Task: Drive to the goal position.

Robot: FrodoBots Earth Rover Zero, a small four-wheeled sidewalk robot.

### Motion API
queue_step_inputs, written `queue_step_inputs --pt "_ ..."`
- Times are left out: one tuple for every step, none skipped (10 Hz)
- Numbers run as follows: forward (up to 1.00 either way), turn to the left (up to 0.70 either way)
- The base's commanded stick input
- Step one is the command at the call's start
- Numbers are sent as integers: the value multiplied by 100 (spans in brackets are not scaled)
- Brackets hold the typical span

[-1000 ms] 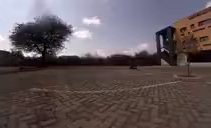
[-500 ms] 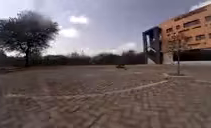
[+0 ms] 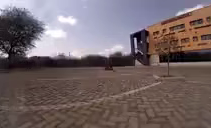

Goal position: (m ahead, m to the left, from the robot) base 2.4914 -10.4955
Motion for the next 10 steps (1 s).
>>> queue_step_inputs --pt "70 -27" --pt "70 -27" --pt "70 -27" --pt "70 -27" --pt "70 -27" --pt "70 -27" --pt "70 -27" --pt "70 -27" --pt "70 -27" --pt "70 -27"
